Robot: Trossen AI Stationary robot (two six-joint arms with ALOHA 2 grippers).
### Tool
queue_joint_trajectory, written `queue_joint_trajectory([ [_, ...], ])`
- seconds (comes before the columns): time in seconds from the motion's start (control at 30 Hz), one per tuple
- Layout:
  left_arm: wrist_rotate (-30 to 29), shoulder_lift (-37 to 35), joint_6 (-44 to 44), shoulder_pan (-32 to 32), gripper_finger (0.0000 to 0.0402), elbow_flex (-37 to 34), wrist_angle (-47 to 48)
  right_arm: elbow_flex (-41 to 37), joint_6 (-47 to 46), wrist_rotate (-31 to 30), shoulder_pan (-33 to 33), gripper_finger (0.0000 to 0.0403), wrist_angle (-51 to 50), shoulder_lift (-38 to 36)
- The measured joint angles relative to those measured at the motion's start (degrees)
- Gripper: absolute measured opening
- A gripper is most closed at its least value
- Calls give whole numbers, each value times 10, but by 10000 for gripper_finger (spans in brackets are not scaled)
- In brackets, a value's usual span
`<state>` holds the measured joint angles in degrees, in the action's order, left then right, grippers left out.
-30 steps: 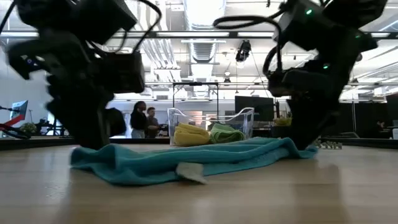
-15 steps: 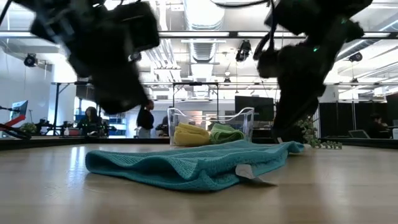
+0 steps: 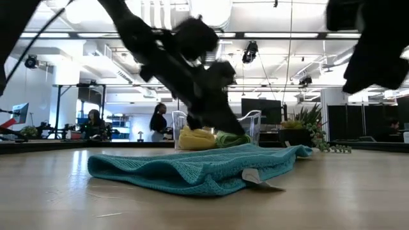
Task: Fold microfiber towels
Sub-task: Fold the light blue microfiber towel
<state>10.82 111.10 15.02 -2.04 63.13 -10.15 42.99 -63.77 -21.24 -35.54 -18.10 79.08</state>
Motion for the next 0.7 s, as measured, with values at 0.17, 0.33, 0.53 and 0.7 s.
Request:
queue_joint_trajectory([
  [0.17,12,68,-45,-15,0,84,63,1,-84,-29,-52,102,-2,1],
  [0.33,-68,89,-55,-16,0,132,145,5,-120,-31,-69,102,-9,3],
  [0.53,-121,78,-52,-17,0,125,183,6,-111,-49,-71,102,-12,2],
  [0.7,-166,64,-49,-17,0,119,243,6,-89,-50,-67,102,-13,2],
])
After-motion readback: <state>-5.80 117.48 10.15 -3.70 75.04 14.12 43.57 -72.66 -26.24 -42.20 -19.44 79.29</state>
